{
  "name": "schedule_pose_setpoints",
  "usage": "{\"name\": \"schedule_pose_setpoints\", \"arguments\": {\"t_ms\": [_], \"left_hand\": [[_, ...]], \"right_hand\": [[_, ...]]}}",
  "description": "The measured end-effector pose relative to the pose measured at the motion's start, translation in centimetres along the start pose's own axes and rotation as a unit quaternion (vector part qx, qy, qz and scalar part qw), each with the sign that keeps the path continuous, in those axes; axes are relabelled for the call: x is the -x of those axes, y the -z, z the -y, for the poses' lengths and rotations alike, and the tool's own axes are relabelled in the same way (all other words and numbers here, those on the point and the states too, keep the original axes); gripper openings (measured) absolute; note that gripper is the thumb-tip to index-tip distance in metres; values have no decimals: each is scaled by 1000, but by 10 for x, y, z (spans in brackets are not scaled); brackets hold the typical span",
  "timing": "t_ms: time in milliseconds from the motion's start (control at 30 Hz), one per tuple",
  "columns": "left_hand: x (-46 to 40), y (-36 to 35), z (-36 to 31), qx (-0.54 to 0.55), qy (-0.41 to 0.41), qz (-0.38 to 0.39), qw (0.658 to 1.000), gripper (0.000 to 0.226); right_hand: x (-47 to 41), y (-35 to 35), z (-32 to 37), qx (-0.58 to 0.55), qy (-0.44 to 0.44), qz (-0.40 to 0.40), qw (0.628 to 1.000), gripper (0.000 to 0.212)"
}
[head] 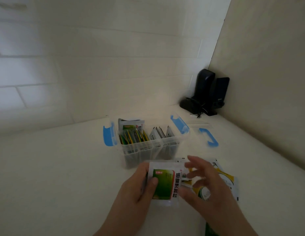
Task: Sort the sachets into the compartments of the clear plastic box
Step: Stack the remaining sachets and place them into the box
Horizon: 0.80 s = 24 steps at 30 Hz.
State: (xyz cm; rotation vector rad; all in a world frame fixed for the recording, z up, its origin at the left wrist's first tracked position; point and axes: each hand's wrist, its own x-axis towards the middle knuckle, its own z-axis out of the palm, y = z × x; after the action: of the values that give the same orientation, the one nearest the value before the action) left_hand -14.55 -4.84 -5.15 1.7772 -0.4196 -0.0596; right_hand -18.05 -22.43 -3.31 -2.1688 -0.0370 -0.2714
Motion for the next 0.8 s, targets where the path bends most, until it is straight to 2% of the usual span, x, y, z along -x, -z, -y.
{"name": "schedule_pose_setpoints", "arguments": {"t_ms": [33,100,167,233,300,400,467,600,800], "left_hand": [[1,-1,-4,8,-8,-1,1000,12],[2,0,-17,9,-27,4,1000,19],[0,7,-36,-16,-73,10,997,34],[-12,18,-57,-37,-129,15,991,47],[-35,32,-72,-56,-150,-18,987,52],[-86,49,-79,-158,-152,-103,970,26],[-119,57,-72,-245,-141,-122,951,11],[-160,61,-47,-335,-114,-111,929,13],[-171,55,-27,-353,-89,-57,930,17]], "right_hand": [[-1,3,2,0,-16,46,999,75],[-3,10,13,28,5,96,995,57],[-13,22,29,42,46,78,995,38],[-30,34,47,63,95,49,992,28],[-57,40,65,72,129,21,989,22],[-109,36,73,70,140,-5,988,23],[-143,27,66,94,124,-4,988,20],[-187,8,40,143,94,-15,985,23],[-207,-5,13,268,73,-28,960,29]]}}
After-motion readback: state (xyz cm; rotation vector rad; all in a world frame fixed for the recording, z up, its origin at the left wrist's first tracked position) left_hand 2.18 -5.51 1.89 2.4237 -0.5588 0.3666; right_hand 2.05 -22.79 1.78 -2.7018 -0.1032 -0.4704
